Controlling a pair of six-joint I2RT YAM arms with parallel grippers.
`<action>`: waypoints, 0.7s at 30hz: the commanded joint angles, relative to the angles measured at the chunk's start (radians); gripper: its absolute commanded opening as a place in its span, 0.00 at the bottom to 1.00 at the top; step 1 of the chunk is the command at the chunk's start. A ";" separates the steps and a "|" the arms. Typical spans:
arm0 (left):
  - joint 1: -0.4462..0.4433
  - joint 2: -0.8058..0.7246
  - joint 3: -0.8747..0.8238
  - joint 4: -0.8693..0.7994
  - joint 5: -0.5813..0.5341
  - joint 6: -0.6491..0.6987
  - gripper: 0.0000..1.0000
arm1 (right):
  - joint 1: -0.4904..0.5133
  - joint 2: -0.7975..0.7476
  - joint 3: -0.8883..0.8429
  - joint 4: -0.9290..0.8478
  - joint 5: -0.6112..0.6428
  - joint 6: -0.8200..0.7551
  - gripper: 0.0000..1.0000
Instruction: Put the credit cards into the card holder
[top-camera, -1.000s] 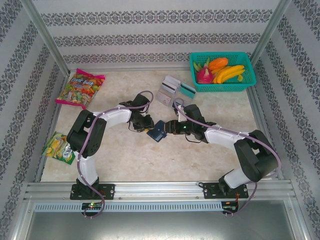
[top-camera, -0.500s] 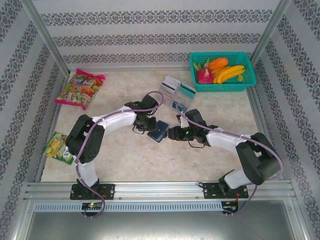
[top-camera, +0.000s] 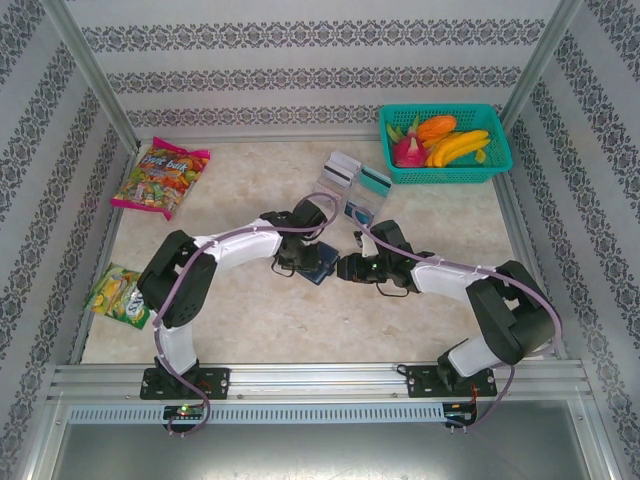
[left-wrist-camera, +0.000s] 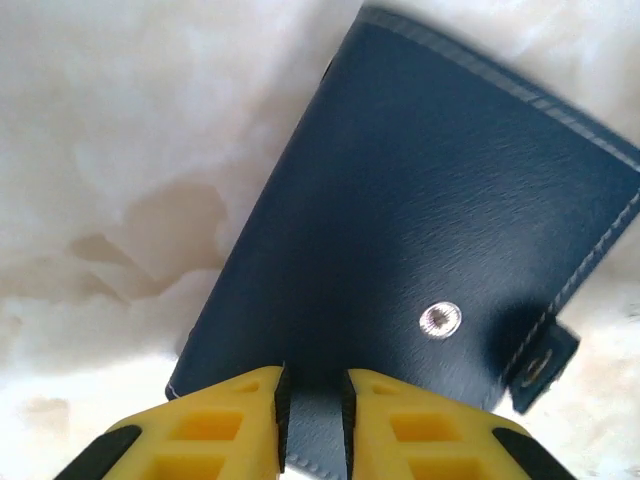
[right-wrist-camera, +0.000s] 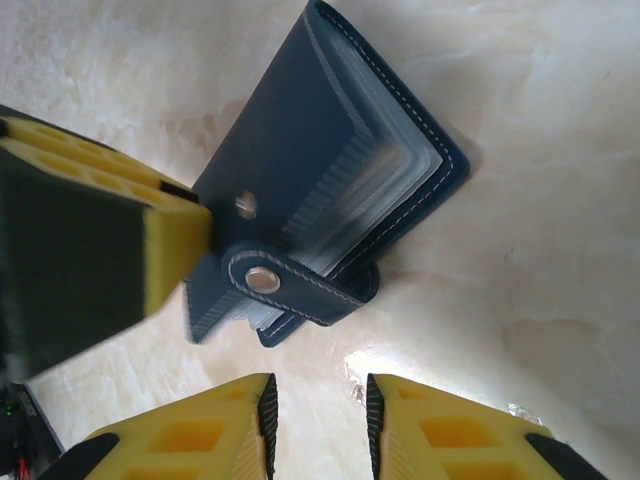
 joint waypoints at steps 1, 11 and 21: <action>-0.009 0.034 -0.042 0.034 0.019 -0.042 0.25 | 0.006 0.020 0.018 0.030 -0.023 0.008 0.31; -0.028 0.042 -0.075 0.047 0.010 -0.078 0.24 | 0.026 0.129 0.095 0.088 -0.043 0.045 0.31; -0.031 0.042 -0.096 0.072 0.019 -0.092 0.24 | 0.057 0.219 0.173 0.109 -0.037 0.082 0.24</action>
